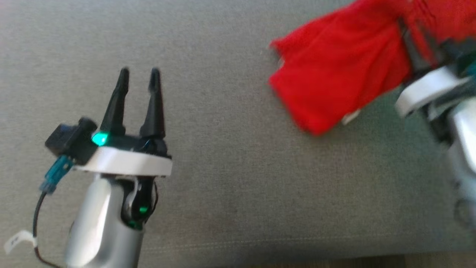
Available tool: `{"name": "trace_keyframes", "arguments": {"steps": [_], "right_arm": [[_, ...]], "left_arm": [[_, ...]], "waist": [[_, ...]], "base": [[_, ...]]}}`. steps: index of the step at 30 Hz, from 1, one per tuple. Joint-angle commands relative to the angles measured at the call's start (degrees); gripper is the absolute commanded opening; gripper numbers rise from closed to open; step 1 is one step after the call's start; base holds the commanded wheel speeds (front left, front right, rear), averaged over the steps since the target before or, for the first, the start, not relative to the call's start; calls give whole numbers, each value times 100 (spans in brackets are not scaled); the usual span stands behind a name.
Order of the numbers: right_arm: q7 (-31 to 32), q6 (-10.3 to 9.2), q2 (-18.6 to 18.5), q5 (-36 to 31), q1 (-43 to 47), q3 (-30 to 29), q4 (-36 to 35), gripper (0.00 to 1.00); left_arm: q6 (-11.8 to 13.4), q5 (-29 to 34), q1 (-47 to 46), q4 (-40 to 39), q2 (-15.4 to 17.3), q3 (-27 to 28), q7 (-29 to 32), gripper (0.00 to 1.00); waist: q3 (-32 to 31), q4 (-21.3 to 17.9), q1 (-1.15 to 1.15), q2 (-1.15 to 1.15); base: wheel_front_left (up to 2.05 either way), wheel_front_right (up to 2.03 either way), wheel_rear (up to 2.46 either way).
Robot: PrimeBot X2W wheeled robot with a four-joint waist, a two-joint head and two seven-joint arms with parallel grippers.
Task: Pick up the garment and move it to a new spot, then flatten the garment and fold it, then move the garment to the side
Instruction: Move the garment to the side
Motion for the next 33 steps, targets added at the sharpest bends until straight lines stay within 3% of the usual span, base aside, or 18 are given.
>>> {"name": "trace_keyframes", "arguments": {"steps": [1, 9, 13, 29, 30, 31, 32, 33], "right_arm": [[24, 12, -157, 51, -214, 60, -205, 0], [402, 12, -1091, 290, -1261, -187, 178, 0], [480, 12, -1360, 236, -1531, -520, 549, 0], [538, 12, -1234, 218, -1819, -722, 1305, 0], [550, 12, -1212, 218, -1825, -757, 1336, 10], [543, 12, -1156, 279, -1826, -804, 1359, 72], [577, 12, -1049, 433, -1825, -895, 1401, 100], [600, 12, -991, 501, -1819, -933, 1410, 100]], "left_arm": [[-30, 65, -218, -203, 40, 105, -33, 100], [-113, 165, -887, -196, 40, -232, -33, 100], [-167, 260, -1093, -152, 40, -381, -33, 100], [-309, 467, -1350, -79, 40, -260, -33, 100], [-315, 468, -1343, -76, 40, -246, -33, 100], [-319, 465, -1335, -72, 40, -230, -33, 100], [-323, 461, -1325, -67, 40, -211, -33, 100], [-326, 456, -1313, -61, 40, -193, -33, 100]], "waist": [[152, -112, 0, 0], [693, -367, 0, 0], [895, -491, 0, 0], [1290, -782, 0, 0], [1293, -785, 0, 0], [1291, -787, 0, 0], [1282, -790, 0, 0], [1269, -794, 0, 0]], "base": [[0, 0, 0], [0, 0, 0], [0, 0, 0], [0, 0, 0], [0, 0, 0], [0, 0, 0], [0, 0, 0], [0, 0, 0]]}}
